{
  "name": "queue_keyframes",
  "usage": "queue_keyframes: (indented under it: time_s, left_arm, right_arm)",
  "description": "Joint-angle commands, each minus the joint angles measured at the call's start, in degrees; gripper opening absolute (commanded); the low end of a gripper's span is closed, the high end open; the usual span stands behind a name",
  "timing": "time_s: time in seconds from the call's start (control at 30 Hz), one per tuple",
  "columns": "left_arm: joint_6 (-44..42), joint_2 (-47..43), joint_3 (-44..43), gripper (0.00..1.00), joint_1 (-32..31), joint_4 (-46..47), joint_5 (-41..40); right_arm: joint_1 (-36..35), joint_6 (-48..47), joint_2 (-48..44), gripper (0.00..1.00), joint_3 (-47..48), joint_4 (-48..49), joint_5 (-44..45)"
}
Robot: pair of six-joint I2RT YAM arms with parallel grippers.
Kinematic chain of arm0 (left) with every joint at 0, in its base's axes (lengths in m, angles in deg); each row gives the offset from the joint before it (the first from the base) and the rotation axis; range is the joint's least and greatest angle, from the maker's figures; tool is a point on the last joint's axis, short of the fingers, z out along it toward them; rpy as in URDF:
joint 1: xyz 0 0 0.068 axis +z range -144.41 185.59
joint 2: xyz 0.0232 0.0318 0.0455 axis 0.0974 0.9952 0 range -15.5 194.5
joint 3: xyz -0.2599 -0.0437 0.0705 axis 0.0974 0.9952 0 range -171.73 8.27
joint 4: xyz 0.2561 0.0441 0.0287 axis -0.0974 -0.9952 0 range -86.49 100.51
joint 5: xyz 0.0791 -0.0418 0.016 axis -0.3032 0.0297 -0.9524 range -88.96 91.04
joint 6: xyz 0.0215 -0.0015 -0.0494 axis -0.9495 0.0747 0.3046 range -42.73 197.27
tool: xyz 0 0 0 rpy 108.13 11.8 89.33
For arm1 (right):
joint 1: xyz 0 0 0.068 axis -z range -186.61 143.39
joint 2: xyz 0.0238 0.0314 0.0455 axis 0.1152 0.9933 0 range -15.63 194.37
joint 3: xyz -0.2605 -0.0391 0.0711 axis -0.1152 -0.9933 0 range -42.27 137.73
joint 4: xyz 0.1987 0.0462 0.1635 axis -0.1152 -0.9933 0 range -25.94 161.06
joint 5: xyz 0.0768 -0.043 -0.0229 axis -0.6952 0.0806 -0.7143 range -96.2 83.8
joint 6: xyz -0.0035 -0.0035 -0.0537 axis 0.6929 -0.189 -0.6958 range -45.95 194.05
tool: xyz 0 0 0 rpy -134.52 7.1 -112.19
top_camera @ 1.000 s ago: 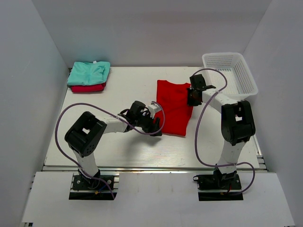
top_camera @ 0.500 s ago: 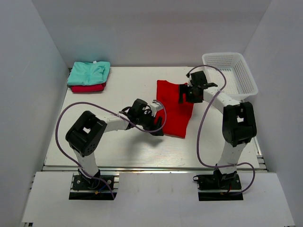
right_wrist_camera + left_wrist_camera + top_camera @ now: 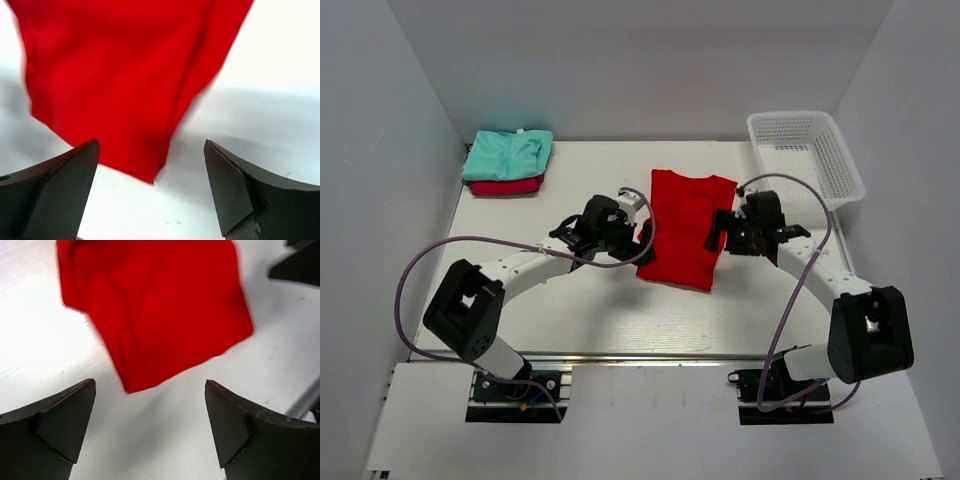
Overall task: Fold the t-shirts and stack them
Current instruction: Fold the folded rectangular tshirt in 1/3 of the way, then grab one side of the 2/3 rectangular tshirt with both arms
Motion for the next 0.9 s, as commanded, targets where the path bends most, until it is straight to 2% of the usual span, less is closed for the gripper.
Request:
queue_keyframes:
  time_s: [0.0,0.07,0.17,0.2,0.23,0.3,0.47,0.53,0.6,0.67,0.7,0.73,0.77,0.87]
  left_arm:
    - [1.4,2.3,1.6,1.0,0.4,-3.1,-4.1]
    - [2.0,3.5,2.4,1.0,0.4,-1.9,-2.6]
    - [2.0,6.2,2.9,0.91,0.4,-1.3,-1.6]
    - [2.0,6.9,2.9,0.83,0.4,-0.5,-1.1]
    - [2.0,8.3,2.9,0.8,0.4,0.3,-0.2]
    - [2.0,9.7,2.9,0.69,0.4,1.0,1.4]
    - [2.5,12.3,2.4,0.57,-0.8,0.4,2.1]
    - [3.1,13.5,3.8,0.43,-0.8,1.7,3.6]
    - [3.1,14.1,3.8,0.34,-0.8,1.8,4.5]
    - [3.1,14.1,4.5,0.24,-0.8,1.8,5.1]
    - [3.1,14.1,4.5,0.18,-0.8,2.4,5.7]
    - [3.1,14.1,5.0,0.11,-0.8,2.4,5.7]
    - [3.1,14.1,5.0,0.0,-0.8,1.5,5.7]
    - [3.1,12.0,6.6,0.0,-0.1,0.7,5.7]
  right_arm:
    - [0.2,3.6,-0.8,0.9,-3.9,1.7,-3.1]
    - [-0.1,3.5,-0.5,0.9,-7.4,3.5,-6.8]
    - [0.2,4.2,0.1,0.9,-11.9,7.9,-10.9]
    - [0.2,4.9,0.3,0.88,-12.5,8.8,-12.5]
    - [0.2,5.1,0.8,0.88,-12.9,10.2,-13.2]
    - [0.3,5.6,1.3,0.82,-14.0,10.7,-13.2]
    - [0.1,6.9,2.9,0.7,-16.4,12.3,-13.4]
    - [0.2,7.4,3.0,0.59,-17.2,13.2,-13.1]
    - [0.2,7.5,3.6,0.5,-17.2,12.8,-13.1]
    - [0.2,7.4,4.0,0.37,-17.5,13.0,-13.4]
    - [0.1,7.2,4.4,0.08,-17.9,13.2,-13.8]
    - [0.2,7.2,4.4,0.08,-18.3,13.5,-13.6]
    - [0.2,7.4,4.0,0.0,-18.6,13.3,-13.0]
    - [0.4,6.0,2.0,0.0,-20.0,11.2,-10.3]
